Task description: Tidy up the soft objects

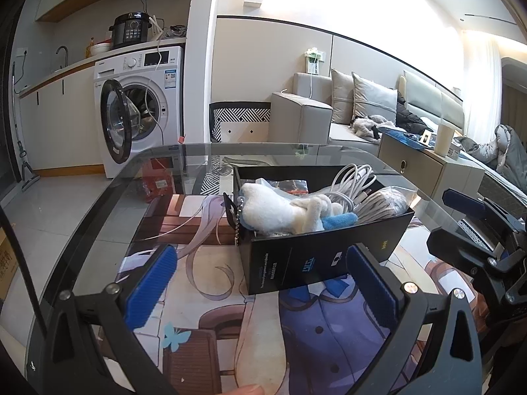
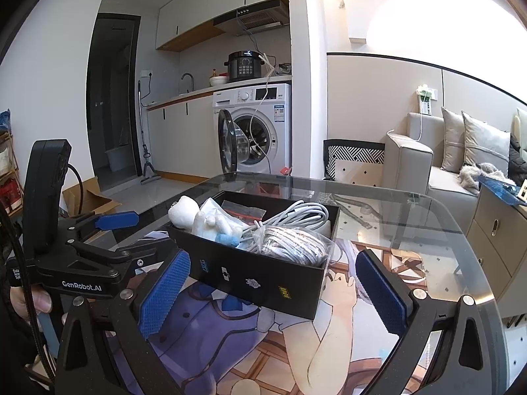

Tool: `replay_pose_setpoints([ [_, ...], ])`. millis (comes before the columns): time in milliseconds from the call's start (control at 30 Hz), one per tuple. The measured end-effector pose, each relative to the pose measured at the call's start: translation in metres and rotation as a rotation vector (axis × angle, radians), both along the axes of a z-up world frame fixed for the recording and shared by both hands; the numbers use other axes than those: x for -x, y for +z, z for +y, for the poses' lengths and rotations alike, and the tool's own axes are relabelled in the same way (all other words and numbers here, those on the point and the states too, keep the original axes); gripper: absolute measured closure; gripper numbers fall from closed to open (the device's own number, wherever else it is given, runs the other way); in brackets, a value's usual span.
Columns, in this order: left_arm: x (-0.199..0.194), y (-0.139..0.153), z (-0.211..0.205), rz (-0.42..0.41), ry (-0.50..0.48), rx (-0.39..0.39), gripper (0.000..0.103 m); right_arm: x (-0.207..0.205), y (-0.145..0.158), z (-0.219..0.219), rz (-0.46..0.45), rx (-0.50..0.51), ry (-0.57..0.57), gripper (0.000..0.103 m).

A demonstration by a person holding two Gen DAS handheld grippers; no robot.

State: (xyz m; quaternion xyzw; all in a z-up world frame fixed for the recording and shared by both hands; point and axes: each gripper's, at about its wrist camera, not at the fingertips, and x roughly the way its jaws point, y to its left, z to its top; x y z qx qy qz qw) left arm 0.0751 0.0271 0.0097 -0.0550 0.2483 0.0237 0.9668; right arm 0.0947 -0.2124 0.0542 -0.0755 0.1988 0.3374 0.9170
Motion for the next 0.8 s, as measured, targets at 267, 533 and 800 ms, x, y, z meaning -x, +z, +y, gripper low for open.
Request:
replay_pose_setpoints([
  [267,0.0007,0.0015,-0.0012,-0.005,-0.004,-0.007,0.0,0.0019,-0.0007,0.0004,0.0,0.0,0.0,0.001],
  [533,0.0011,0.0015,-0.0022,-0.006,-0.005,-0.006,0.0,0.0033,0.0023,0.0015,-0.009,0.011,0.008,0.001],
  [800,0.0013,0.0018,-0.0028,-0.007,-0.003,-0.01,0.0,0.0038,0.0018,0.0024,-0.008,0.011,0.007,0.001],
])
